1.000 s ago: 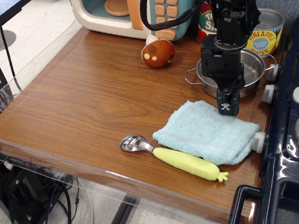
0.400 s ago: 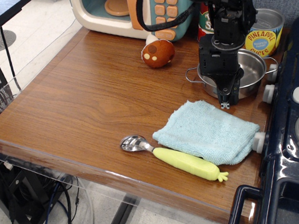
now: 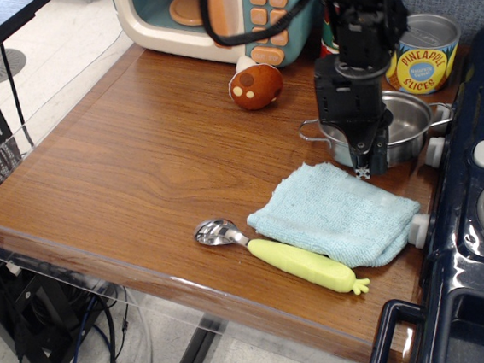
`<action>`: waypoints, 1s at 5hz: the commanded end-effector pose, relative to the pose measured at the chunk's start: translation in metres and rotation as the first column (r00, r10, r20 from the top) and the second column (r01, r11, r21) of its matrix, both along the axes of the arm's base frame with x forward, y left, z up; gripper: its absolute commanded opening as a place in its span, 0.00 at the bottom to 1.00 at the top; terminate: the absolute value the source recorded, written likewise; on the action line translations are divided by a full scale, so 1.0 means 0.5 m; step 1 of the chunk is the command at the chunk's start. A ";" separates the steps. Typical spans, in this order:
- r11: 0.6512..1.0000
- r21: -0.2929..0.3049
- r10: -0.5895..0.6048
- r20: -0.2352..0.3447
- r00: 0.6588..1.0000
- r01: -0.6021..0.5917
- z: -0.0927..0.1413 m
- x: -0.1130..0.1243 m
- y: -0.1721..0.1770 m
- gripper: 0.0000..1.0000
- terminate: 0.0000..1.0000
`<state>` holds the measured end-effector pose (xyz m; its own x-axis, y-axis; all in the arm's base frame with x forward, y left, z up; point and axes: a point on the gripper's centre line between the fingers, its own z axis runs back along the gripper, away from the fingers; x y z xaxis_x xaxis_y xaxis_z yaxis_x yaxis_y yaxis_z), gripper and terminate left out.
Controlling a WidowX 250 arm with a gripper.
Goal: Move the pot to the back left edge of the table
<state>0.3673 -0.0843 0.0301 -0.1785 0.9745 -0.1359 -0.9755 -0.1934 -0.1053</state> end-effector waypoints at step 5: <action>0.789 0.055 0.597 0.168 0.785 -0.612 0.117 -0.048 0.427 0.00 0.00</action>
<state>0.3478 0.1331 0.0689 -0.7280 0.6800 -0.0872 -0.6501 -0.7251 -0.2270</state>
